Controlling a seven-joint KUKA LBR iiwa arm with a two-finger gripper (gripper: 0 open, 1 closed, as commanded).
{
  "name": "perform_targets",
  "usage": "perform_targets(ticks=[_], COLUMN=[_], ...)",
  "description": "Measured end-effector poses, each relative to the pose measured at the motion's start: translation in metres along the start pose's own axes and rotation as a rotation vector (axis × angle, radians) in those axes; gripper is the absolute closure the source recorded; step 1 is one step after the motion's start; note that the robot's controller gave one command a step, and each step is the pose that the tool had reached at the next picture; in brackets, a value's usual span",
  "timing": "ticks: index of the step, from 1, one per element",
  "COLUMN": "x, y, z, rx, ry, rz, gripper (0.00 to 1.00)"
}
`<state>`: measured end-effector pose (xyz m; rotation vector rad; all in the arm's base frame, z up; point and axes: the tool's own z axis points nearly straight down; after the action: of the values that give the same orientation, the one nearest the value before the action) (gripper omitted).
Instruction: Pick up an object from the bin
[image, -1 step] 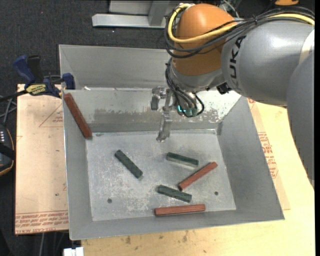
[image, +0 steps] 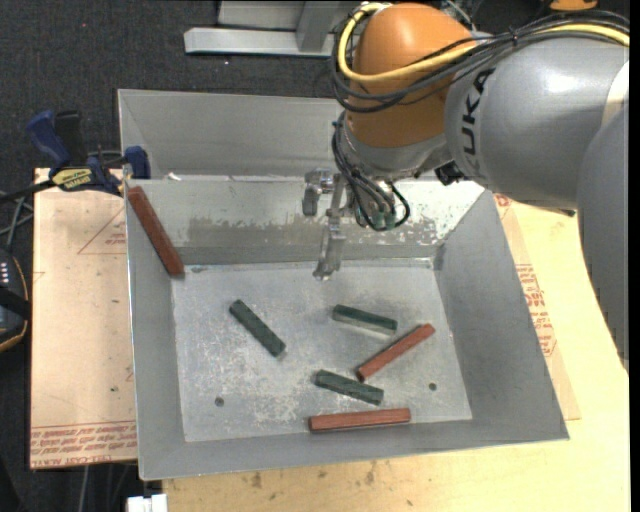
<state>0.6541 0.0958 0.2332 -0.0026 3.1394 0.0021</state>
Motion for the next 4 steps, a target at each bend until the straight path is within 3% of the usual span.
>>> perform_targets(ticks=[1, 2, 3, 4], x=[0.018, 0.025, 0.024, 0.053], y=[-0.014, -0.052, -0.080, -0.097], z=[0.047, 0.108, 0.144, 0.134], rx=[-0.001, -0.001, 0.001, 0.000], ry=[-0.005, -0.003, 0.004, 0.004], rz=[0.024, 0.027, -0.082, -0.219], gripper=[0.00, 0.00, 0.00, 0.00])
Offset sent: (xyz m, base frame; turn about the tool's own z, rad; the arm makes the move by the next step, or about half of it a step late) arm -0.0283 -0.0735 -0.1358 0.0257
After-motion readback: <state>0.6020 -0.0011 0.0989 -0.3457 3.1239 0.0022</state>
